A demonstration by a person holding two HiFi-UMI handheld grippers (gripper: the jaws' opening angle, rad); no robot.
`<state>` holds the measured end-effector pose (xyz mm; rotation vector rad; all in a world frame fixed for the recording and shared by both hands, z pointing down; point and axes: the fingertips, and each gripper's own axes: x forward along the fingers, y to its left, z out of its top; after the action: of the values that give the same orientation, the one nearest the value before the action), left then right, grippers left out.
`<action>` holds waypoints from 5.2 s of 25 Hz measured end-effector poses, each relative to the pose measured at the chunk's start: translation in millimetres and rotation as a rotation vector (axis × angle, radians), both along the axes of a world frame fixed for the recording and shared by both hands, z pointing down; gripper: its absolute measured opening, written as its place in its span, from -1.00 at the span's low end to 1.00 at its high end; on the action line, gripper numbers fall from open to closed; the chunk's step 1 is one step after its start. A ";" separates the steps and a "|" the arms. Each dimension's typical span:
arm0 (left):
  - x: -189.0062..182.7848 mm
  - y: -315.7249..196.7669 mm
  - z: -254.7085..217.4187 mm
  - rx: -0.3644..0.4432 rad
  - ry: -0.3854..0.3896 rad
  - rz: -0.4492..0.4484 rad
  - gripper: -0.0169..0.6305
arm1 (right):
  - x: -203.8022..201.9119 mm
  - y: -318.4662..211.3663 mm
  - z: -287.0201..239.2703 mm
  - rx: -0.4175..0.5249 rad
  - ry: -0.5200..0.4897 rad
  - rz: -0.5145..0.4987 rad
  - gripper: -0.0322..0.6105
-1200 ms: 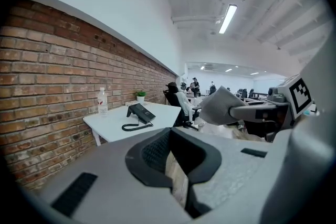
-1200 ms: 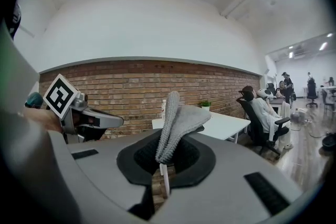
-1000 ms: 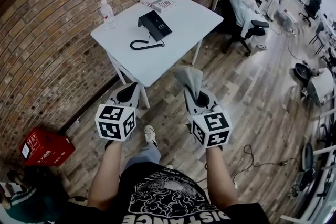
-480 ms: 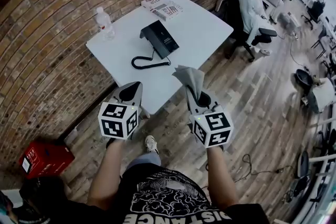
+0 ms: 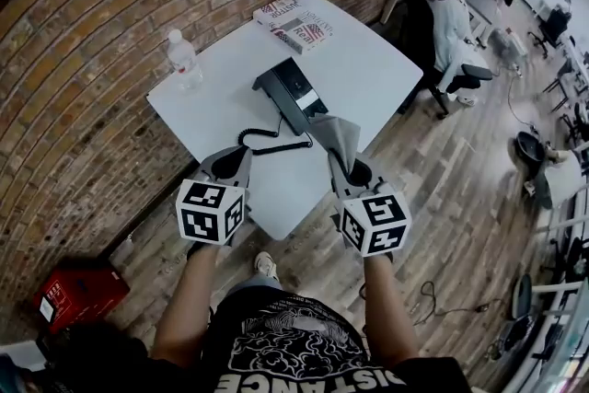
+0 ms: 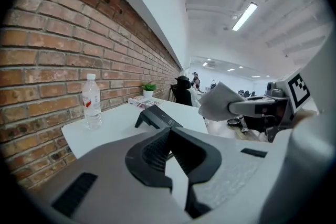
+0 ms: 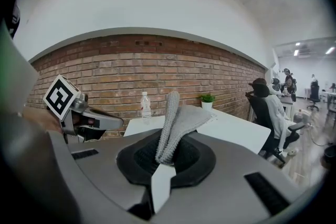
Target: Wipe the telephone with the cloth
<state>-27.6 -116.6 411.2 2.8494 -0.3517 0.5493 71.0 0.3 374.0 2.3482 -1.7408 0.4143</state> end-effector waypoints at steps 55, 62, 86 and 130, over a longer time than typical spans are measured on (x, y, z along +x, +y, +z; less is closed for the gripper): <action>64.9 -84.6 38.8 -0.045 -0.100 -0.792 -0.93 | 96.0 -242.8 88.2 -0.135 0.027 -0.928 -0.86; 58.8 -72.5 49.0 -0.063 -0.127 -0.823 -0.93 | 88.4 -244.3 112.1 -0.213 0.007 -0.942 -0.86; 44.0 -62.4 52.8 -0.088 -0.081 -0.662 -0.93 | 77.8 -203.0 134.2 -0.265 -0.051 -0.789 -0.86; 20.1 -11.0 63.7 -0.121 -0.035 -0.530 -0.93 | 61.1 -98.5 155.7 -0.319 -0.070 -0.628 -0.86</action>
<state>-7.5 -127.6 474.9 2.4807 -1.0000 0.4874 132.1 -98.2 529.7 1.4896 -2.1276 0.6052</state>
